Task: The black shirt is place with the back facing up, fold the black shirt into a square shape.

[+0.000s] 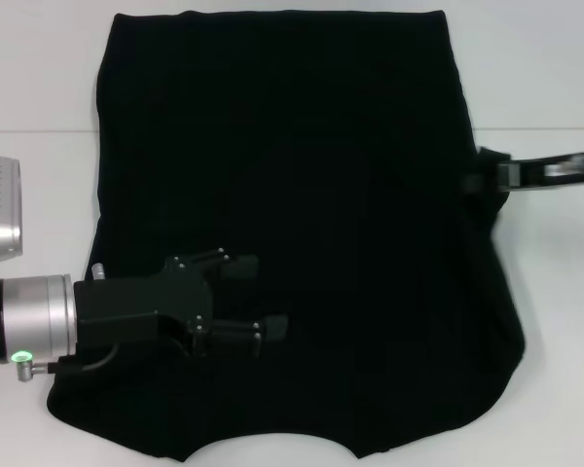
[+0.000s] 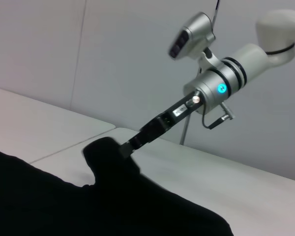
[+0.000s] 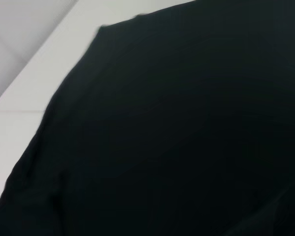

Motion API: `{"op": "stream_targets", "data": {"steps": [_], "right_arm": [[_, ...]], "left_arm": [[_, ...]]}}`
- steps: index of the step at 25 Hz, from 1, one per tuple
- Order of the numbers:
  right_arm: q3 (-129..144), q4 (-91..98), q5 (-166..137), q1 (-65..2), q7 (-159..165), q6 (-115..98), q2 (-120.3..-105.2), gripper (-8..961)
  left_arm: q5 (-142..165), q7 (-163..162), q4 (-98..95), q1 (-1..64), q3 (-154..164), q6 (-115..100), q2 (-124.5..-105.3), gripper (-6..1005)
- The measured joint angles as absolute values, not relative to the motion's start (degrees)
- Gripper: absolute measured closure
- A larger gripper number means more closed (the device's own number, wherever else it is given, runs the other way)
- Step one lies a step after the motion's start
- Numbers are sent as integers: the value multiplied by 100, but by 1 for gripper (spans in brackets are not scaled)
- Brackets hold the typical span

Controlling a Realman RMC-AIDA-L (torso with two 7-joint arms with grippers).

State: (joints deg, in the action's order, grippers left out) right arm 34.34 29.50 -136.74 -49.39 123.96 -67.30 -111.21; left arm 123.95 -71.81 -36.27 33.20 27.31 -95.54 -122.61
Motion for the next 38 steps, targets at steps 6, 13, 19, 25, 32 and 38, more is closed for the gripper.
{"op": "stream_targets", "data": {"steps": [6, 13, 19, 25, 32, 38], "right_arm": [[4462, 2952, -13683, -5372, 12812, -6478, -11447, 934], [4646, 3393, -13636, -5263, 12954, -6896, -11528, 782], [4447, 3418, -13552, -5078, 13016, -7029, -11425, 412], [4343, 3362, -12681, -4660, 12408, -7582, -11377, 283], [4341, 3306, -11941, -4232, 11592, -7839, -11432, 110], [4487, 3219, -11950, -4288, 11496, -7823, -11443, 27]], "left_arm": [[12394, -7230, -3646, 3325, 2644, -9554, -12246, 49], [12393, -7242, -3649, 3316, 2540, -9522, -12226, 48], [12393, -7508, -3689, 3313, 2380, -9303, -12200, 48], [12549, -8648, -4150, 3184, 2292, -9245, -12049, 48], [13484, -10411, -5016, 2905, 2042, -8973, -11961, 49], [14327, -11389, -5265, 2893, 1751, -9096, -11847, 50]]}}
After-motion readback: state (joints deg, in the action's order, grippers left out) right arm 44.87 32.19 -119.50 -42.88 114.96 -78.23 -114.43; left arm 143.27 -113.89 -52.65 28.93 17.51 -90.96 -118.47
